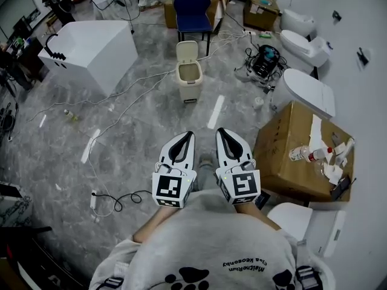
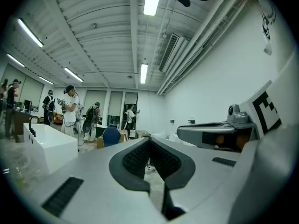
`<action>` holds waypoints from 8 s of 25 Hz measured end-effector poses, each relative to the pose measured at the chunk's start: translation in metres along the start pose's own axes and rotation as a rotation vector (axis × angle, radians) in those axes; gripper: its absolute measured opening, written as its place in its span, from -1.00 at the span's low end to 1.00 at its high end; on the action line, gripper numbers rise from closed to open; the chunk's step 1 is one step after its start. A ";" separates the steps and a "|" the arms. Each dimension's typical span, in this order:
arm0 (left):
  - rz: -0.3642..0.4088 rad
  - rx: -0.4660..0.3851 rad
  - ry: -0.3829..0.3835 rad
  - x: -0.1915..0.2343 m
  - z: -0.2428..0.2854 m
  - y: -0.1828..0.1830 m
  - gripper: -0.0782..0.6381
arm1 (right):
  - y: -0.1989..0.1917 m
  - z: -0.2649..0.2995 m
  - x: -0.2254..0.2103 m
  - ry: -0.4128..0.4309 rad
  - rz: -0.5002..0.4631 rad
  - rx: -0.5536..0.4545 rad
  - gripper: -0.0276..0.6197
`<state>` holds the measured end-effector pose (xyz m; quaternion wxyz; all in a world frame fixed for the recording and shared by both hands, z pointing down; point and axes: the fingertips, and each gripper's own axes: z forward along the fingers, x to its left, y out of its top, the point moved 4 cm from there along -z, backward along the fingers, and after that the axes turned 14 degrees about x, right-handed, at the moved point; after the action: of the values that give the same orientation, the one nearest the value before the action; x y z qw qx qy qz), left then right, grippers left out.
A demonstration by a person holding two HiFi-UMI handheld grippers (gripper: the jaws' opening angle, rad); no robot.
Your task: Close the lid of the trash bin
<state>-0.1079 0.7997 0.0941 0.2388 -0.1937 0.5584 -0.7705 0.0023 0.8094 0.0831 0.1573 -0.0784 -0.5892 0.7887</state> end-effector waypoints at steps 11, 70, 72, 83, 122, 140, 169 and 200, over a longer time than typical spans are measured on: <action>-0.039 -0.018 0.035 0.063 0.095 0.021 -0.73 | 0.016 0.108 -0.056 0.028 0.003 0.012 -0.82; -0.042 0.083 -0.029 0.444 0.609 0.161 -0.73 | 0.149 0.699 -0.300 0.003 0.084 0.080 -0.82; -0.043 0.090 -0.044 0.456 0.622 0.163 -0.73 | 0.151 0.714 -0.304 -0.012 0.091 0.086 -0.82; -0.067 0.112 -0.062 0.479 0.664 0.162 -0.73 | 0.153 0.758 -0.327 -0.022 0.103 0.112 -0.82; -0.071 0.268 -0.021 0.541 0.825 0.072 -0.73 | 0.037 0.946 -0.405 0.154 0.037 0.301 -0.82; -0.025 0.249 -0.011 0.574 0.889 -0.006 -0.73 | -0.038 0.994 -0.409 0.188 -0.123 0.297 -0.82; 0.092 0.312 -0.092 0.607 0.974 -0.108 -0.72 | -0.133 1.074 -0.409 0.277 -0.273 0.354 -0.82; 0.141 0.513 -0.200 0.649 1.027 -0.181 -0.32 | -0.205 1.151 -0.418 0.411 -0.434 0.594 -0.46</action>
<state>-0.0812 -0.3207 0.5966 0.3869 -0.1627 0.3311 -0.8451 0.0710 -0.3215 0.5903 0.4498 -0.0594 -0.2955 0.8407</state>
